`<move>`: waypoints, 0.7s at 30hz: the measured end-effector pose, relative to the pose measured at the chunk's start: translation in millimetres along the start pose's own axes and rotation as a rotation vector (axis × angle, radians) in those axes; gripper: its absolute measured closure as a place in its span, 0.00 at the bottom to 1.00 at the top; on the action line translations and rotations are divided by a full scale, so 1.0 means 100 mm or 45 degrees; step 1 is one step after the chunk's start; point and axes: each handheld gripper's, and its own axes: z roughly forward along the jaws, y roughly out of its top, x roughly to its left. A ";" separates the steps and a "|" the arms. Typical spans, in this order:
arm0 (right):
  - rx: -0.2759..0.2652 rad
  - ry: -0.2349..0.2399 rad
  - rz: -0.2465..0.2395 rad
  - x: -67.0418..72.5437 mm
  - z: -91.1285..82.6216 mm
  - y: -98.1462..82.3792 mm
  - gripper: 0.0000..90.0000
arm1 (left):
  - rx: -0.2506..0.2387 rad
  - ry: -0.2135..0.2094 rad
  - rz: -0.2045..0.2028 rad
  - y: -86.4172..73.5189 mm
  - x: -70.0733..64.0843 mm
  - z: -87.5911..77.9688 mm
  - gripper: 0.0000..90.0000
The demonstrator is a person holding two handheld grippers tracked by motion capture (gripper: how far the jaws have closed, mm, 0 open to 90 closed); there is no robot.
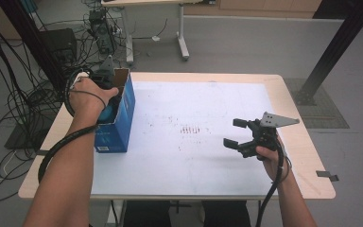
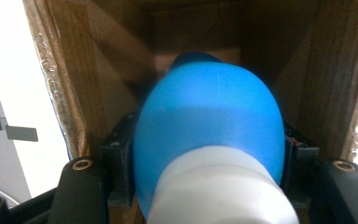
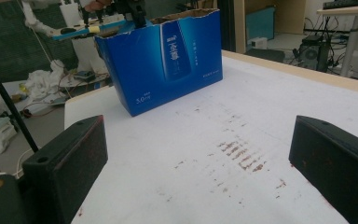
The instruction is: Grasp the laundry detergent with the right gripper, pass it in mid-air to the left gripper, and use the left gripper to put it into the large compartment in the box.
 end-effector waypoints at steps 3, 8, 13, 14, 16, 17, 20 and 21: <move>-0.003 0.000 0.000 0.00 0.00 0.00 0.05 | 0.000 0.001 -0.001 0.00 -0.01 0.00 0.42; -0.002 0.000 0.001 0.00 0.00 -0.01 0.05 | 0.001 0.003 -0.001 0.00 -0.01 0.00 0.42; -0.001 0.001 0.004 -0.01 0.00 -0.01 0.05 | -0.004 0.003 -0.005 0.00 -0.01 0.00 0.42; -0.002 0.000 0.003 -0.01 0.00 -0.01 0.05 | -0.003 0.002 -0.006 0.00 0.00 0.00 0.42; 0.001 0.001 0.003 -0.01 0.00 -0.01 0.05 | -0.012 0.001 -0.005 -0.02 0.00 0.00 0.42; -0.001 0.002 0.003 -0.01 0.00 -0.01 0.05 | -0.012 0.000 -0.006 -0.02 0.01 0.00 0.42; -0.002 0.001 -0.002 0.00 0.00 0.00 0.05 | -0.014 -0.002 -0.010 -0.03 0.02 0.00 0.42; -0.003 0.002 -0.002 0.00 0.01 0.00 0.05 | -0.016 -0.001 -0.011 -0.03 0.02 0.00 0.42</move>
